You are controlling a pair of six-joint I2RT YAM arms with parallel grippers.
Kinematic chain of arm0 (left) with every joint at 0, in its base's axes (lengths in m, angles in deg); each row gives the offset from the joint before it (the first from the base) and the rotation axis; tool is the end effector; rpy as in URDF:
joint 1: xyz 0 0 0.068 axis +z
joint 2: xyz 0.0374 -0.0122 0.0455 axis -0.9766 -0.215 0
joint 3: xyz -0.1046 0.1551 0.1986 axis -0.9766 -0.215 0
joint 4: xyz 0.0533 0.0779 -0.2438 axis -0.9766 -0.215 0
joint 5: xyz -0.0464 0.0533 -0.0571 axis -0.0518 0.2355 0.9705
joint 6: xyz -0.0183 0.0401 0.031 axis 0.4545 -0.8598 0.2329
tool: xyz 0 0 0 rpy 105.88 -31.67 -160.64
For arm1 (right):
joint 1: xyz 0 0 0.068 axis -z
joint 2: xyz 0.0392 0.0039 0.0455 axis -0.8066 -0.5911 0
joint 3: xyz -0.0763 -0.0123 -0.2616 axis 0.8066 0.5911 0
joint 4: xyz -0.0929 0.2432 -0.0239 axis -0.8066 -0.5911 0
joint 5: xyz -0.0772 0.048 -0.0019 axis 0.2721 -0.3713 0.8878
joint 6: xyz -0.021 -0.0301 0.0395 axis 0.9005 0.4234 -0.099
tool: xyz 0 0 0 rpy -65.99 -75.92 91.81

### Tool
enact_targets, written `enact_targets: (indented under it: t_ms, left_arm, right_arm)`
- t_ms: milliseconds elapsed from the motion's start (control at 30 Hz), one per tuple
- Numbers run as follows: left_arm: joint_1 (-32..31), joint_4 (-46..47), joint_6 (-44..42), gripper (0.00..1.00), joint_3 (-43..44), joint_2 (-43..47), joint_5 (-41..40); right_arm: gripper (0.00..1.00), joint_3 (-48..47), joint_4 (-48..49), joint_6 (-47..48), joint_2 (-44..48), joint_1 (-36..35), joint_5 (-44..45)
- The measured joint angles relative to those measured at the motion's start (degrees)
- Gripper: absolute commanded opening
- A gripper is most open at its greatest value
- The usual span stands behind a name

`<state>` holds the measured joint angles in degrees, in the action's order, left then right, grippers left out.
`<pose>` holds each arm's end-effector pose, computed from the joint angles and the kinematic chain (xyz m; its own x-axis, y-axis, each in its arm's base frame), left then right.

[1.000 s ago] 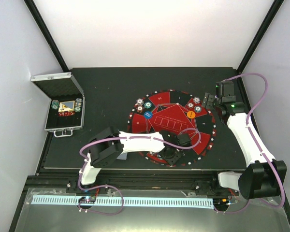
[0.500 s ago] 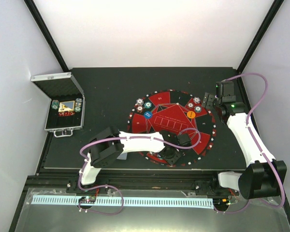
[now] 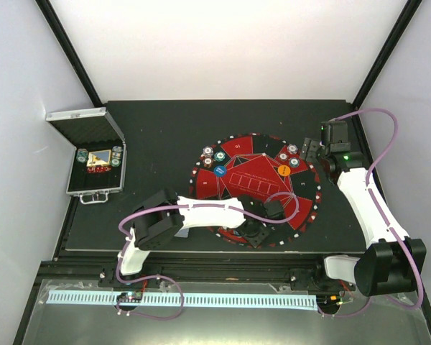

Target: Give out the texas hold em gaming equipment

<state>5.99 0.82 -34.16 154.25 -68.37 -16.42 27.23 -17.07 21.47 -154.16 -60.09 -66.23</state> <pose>0.1269 -0.3785 0.1588 -0.7046 0.6875 -0.1759 0.7049 0.7066 -0.0618 0.2642 0.0223 0.3039 -0.6685 0.2355 -0.7055 0.2507 0.9644 0.0844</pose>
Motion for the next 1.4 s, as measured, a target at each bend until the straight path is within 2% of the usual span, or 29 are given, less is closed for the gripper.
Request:
enact_targets:
  t_ms: [333, 700, 933, 1067, 1200, 1267, 1400]
  left_arm:
    - [-0.2, -0.1, 0.1, 0.51, 0.6, 0.0, -0.2]
    - [-0.2, -0.1, 0.1, 0.52, 0.9, 0.0, -0.8]
    - [-0.5, -1.0, 0.8, 0.62, 1.0, 2.7, -3.5]
    - [-0.5, -2.3, 1.5, 0.75, 2.3, 7.0, -5.8]
    - [-0.5, -3.3, 2.0, 0.91, 2.8, 12.8, -9.0]
    - [-0.5, -4.1, 3.0, 0.97, 2.2, 16.4, -11.4]
    - [1.3, -5.6, 6.5, 0.99, -5.0, 26.7, -15.2]
  right_arm:
    - [0.91, 0.0, 0.0, 0.0, 0.0, 0.0, 0.0]
    - [0.91, 0.0, 0.0, 0.2, 0.0, 0.0, 0.0]
    - [0.91, 0.0, 0.0, 0.2, 0.0, 0.0, -0.1]
    - [0.91, 0.0, -0.1, 0.4, 0.1, 0.0, -0.2]
    - [0.92, 0.0, -0.3, 0.6, 0.5, 0.0, -0.5]
    - [0.96, 0.0, -0.5, 1.0, 1.0, 0.0, -0.7]
    - [1.0, 0.0, -1.4, 2.3, 2.9, 0.0, -1.6]
